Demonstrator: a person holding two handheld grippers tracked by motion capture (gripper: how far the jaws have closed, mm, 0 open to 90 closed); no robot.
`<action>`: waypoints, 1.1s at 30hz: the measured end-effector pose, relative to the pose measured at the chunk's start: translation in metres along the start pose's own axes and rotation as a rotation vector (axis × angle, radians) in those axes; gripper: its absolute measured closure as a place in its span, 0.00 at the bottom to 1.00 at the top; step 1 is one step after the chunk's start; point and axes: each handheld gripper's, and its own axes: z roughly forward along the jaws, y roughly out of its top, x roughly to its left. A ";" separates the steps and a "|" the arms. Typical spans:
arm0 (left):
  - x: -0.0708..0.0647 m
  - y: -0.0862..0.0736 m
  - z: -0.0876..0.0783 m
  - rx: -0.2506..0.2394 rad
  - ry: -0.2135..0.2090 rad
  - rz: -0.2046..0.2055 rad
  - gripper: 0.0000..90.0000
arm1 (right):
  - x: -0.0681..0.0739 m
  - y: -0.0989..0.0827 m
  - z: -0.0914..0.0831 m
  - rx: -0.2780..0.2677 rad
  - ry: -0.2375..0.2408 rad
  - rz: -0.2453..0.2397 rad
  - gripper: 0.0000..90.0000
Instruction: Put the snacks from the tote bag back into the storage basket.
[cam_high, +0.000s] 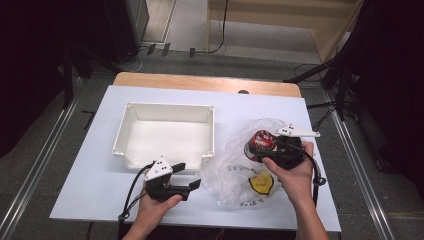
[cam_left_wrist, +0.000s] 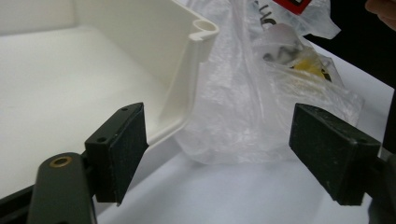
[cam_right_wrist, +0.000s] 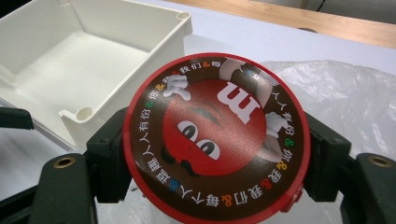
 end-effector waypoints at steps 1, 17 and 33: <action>0.002 0.000 -0.003 -0.003 0.010 0.000 0.19 | 0.000 0.001 0.000 0.000 0.002 -0.003 0.29; 0.025 -0.008 -0.031 -0.041 0.101 -0.050 0.13 | 0.012 0.009 0.018 0.019 0.036 -0.037 0.29; 0.050 -0.019 -0.071 -0.075 0.207 -0.078 0.14 | 0.031 0.017 0.039 0.036 0.082 -0.077 0.29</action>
